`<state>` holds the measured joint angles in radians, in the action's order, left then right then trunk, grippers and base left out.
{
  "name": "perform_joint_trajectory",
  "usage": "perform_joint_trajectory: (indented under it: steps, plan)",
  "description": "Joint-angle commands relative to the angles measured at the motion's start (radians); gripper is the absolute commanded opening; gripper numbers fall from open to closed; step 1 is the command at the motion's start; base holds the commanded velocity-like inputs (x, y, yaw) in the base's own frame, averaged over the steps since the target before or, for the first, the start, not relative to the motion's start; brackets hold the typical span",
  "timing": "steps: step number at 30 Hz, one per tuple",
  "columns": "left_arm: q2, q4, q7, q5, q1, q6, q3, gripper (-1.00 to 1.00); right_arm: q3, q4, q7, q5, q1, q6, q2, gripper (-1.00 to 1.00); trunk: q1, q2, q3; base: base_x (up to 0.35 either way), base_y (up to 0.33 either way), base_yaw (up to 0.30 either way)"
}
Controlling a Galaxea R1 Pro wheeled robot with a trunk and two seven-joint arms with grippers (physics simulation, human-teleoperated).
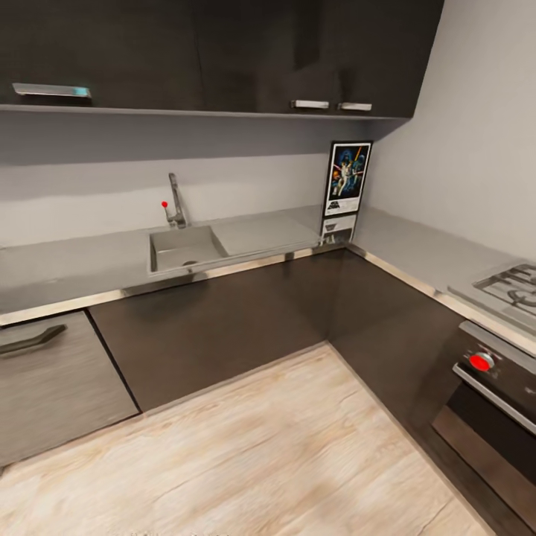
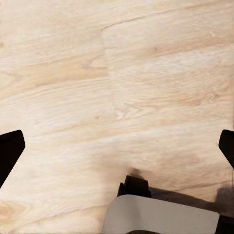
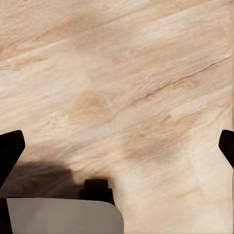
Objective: Pick up the poster from the kitchen countertop and hang it on one of the wall nails in the kitchen.
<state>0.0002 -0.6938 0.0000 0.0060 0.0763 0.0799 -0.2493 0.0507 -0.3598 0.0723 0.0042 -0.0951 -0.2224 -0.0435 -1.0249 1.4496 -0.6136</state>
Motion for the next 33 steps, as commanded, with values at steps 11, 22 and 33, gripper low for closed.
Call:
perform_joint_trajectory:
  steps: [11,22,33]
  plan:
    - [0.000,-0.002,0.001,0.003,0.000,0.001,-0.025,1.00,0.003,0.002,0.004,-0.001,-0.001,0.000,-0.007,1.00,0.000,0.000,-0.003,0.215,-0.193,0.091]
    - [0.000,-0.002,-0.001,0.003,0.000,0.001,-0.071,1.00,0.003,0.002,0.004,-0.001,-0.001,0.000,-0.009,1.00,0.000,0.000,-0.003,0.319,-0.081,0.004]
    - [-0.014,-0.029,-0.002,0.001,0.005,0.003,-0.077,1.00,-0.028,0.052,-0.057,-0.010,0.053,-0.062,-0.038,1.00,0.000,0.000,-0.003,0.000,0.000,0.000]
